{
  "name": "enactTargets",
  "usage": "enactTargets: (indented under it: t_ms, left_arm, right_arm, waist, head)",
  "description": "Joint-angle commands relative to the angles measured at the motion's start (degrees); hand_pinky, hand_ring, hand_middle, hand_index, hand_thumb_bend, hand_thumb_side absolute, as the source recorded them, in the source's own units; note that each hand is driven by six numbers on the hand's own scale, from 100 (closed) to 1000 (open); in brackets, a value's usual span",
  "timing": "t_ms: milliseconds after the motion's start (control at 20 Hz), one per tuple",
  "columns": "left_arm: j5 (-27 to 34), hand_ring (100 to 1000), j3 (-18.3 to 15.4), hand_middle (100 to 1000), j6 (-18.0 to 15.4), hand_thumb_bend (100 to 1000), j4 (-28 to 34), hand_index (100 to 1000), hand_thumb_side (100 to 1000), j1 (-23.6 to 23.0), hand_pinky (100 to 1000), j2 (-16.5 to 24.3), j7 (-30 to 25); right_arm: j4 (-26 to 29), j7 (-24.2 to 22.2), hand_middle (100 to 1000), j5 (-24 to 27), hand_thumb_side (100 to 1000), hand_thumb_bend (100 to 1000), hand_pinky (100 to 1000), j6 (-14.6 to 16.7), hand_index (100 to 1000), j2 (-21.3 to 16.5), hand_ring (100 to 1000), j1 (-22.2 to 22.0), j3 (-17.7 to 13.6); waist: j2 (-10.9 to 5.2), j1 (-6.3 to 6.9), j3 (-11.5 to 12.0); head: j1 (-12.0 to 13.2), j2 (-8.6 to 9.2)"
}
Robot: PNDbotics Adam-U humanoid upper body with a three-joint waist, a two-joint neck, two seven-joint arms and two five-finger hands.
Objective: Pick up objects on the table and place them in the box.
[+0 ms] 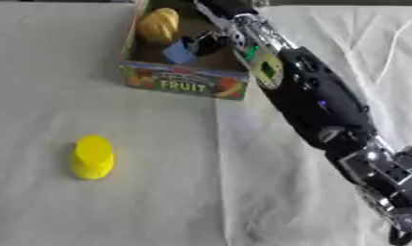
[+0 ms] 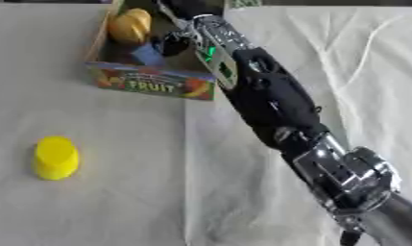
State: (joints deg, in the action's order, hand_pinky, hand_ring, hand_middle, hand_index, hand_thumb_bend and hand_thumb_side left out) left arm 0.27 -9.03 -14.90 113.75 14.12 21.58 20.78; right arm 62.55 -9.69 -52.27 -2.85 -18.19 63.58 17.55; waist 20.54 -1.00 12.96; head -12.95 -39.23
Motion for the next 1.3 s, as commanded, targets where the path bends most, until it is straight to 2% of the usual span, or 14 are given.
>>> enactTargets:
  t_ms: [50, 300, 350, 400, 500, 550, 600, 750, 850, 950, 1050, 1150, 1300]
  left_arm:
    - [0.2, 780, -0.2, 749, 0.2, 125, 0.8, 824, 565, 0.1, 780, 0.6, -0.1]
    - [0.3, 780, -0.1, 748, 0.2, 122, 0.8, 823, 567, 0.0, 780, 0.6, -0.1]
    - [0.3, 780, -0.1, 749, 0.2, 121, 0.8, 823, 566, 0.0, 780, 0.6, -0.1]
    - [0.3, 780, 0.0, 749, 0.3, 121, 0.8, 823, 566, 0.1, 780, 0.7, -0.2]
    - [0.2, 781, 0.3, 750, 0.3, 119, 0.8, 824, 562, 0.2, 781, 1.4, -0.5]
    - [-0.3, 782, 0.4, 750, 0.5, 117, 0.8, 826, 547, 0.3, 782, 2.2, -0.8]
    - [-1.3, 782, 0.6, 751, 0.7, 119, 0.8, 827, 535, 0.5, 782, 3.2, -1.1]
    - [-8.5, 787, 1.5, 755, 2.8, 197, 0.8, 841, 414, 1.4, 784, 7.9, -2.9]
    - [-14.2, 790, 3.3, 756, 4.5, 254, 0.8, 852, 373, 2.5, 785, 12.1, -5.1]
    - [-18.5, 793, 6.1, 759, 5.9, 299, 0.8, 865, 388, 4.0, 788, 17.7, -8.5]
    - [-20.0, 800, 8.6, 769, 7.2, 330, 0.8, 891, 442, 5.3, 794, 22.2, -12.2]
    - [-21.3, 811, 11.4, 783, 8.1, 390, 0.8, 906, 449, 6.6, 804, 27.4, -17.9]
    - [-23.6, 821, 14.6, 790, 8.0, 464, 0.8, 916, 459, 8.5, 816, 32.2, -25.8]
  right_arm:
    - [2.0, -1.6, 875, -1.0, 144, 314, 942, 0.4, 963, -1.4, 945, 1.5, -0.3]
    - [3.7, -1.6, 854, -1.0, 100, 289, 927, 0.1, 954, -1.9, 927, 1.4, -0.9]
    - [4.7, -1.1, 841, -0.1, 100, 257, 914, -0.2, 949, -2.2, 909, 1.3, -1.1]
    - [6.1, -0.6, 839, 1.2, 100, 251, 912, -0.6, 947, -2.8, 906, 1.1, -1.4]
    - [10.6, 0.8, 815, 5.0, 100, 180, 896, -1.5, 929, -4.8, 883, 0.5, -1.9]
    - [13.7, 1.9, 783, 7.6, 100, 100, 879, -2.1, 904, -6.4, 856, -0.1, -2.2]
    - [17.2, 3.1, 773, 10.4, 100, 100, 875, -2.9, 895, -8.2, 849, -0.8, -2.5]
    - [28.4, 6.0, 749, 20.2, 100, 100, 865, -5.3, 863, -14.9, 826, -4.5, -3.8]
    - [35.5, 8.2, 747, 26.2, 116, 100, 862, -6.9, 861, -19.6, 823, -7.8, -5.3]
    - [42.1, 10.9, 749, 30.5, 117, 100, 863, -8.4, 861, -24.0, 824, -11.8, -7.4]
    - [47.0, 13.1, 746, 32.8, 119, 100, 862, -9.6, 856, -27.0, 820, -15.1, -9.4]
    - [50.6, 15.4, 746, 34.0, 115, 100, 862, -10.5, 856, -29.4, 820, -18.5, -11.6]
    - [51.9, 18.4, 745, 34.8, 116, 100, 861, -9.4, 853, -31.1, 817, -21.8, -13.6]
  waist:
    - [-1.19, 0.25, 0.0]
    - [-1.34, 0.26, -0.2]
    - [-1.39, 0.27, -0.2]
    - [-1.42, 0.28, -0.2]
    - [-1.49, 0.23, -0.4]
    - [-1.54, 0.19, -0.5]
    - [-1.58, 0.14, -0.6]
    - [-1.69, 0.04, -1.1]
    - [-1.72, 0.02, -1.4]
    - [-1.8, 0.08, -1.8]
    - [-1.86, 0.21, -2.0]
    - [-1.87, 0.38, -2.3]
    - [-1.8, 0.5, -2.7]
  head:
    - [0.2, 0.35]
    - [0.4, 0.14]
    - [0.5, 0.08]
    - [0.6, 0.02]
    - [0.9, -0.15]
    - [1.2, -0.28]
    - [1.4, -0.41]
    - [2.3, -0.66]
    - [2.9, -0.73]
    - [3.4, -0.84]
    - [3.8, -0.94]
    - [4.2, -0.99]
    - [4.4, -1.06]
